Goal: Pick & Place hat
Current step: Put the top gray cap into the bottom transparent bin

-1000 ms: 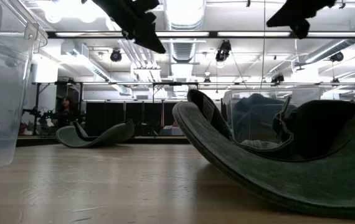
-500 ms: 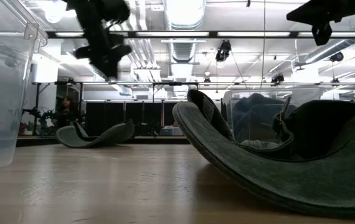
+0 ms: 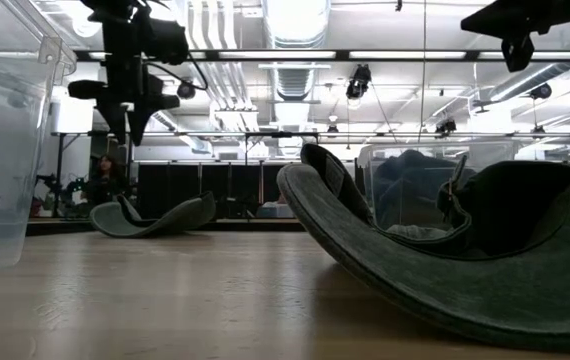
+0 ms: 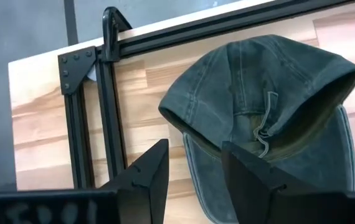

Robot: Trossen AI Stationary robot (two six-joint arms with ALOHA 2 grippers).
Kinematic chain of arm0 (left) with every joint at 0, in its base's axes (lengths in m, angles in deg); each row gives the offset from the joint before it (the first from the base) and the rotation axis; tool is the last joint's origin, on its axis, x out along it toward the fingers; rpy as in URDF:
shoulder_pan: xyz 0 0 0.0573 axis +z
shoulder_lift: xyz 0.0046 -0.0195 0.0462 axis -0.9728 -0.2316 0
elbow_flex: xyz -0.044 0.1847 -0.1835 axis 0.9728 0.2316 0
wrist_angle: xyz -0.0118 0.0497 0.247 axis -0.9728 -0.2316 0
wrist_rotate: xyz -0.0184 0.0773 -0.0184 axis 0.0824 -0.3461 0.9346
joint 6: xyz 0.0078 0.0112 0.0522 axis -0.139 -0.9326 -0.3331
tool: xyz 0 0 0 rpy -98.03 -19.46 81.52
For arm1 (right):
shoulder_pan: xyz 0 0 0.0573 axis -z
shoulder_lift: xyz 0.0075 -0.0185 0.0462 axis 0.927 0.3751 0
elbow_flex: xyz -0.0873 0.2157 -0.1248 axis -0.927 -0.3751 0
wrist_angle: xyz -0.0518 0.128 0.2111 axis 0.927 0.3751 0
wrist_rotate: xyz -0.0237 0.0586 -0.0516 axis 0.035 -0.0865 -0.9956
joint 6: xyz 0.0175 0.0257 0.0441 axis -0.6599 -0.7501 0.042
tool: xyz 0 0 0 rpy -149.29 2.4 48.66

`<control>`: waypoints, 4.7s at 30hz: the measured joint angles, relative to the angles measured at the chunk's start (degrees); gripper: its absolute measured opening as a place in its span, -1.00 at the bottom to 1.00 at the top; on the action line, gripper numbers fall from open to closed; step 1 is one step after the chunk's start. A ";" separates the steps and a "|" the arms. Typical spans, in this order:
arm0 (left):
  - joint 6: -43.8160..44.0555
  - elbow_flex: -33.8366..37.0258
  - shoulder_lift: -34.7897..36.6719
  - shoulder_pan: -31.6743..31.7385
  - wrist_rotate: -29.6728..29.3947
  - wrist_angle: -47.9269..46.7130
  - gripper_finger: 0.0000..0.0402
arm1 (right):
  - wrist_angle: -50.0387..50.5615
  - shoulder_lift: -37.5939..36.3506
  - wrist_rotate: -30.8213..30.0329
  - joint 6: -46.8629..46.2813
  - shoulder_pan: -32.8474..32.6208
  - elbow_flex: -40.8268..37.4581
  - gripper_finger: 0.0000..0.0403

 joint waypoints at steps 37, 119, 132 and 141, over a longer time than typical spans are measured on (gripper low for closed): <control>7.35 20.41 -0.07 5.52 13.53 14.67 -0.30 | 0.11 1.79 1.33 -1.71 0.00 0.00 -0.96; -7.61 15.97 15.85 5.77 22.91 27.52 -0.97 | -4.58 2.41 1.57 -7.67 0.00 0.02 -0.96; -11.87 17.07 32.22 3.24 32.97 37.71 -0.97 | -12.81 12.96 2.69 -7.69 0.02 0.02 -0.96; -6.66 17.09 35.62 -2.31 34.47 40.83 -0.97 | -26.86 22.15 7.61 -11.62 -0.14 0.04 -0.96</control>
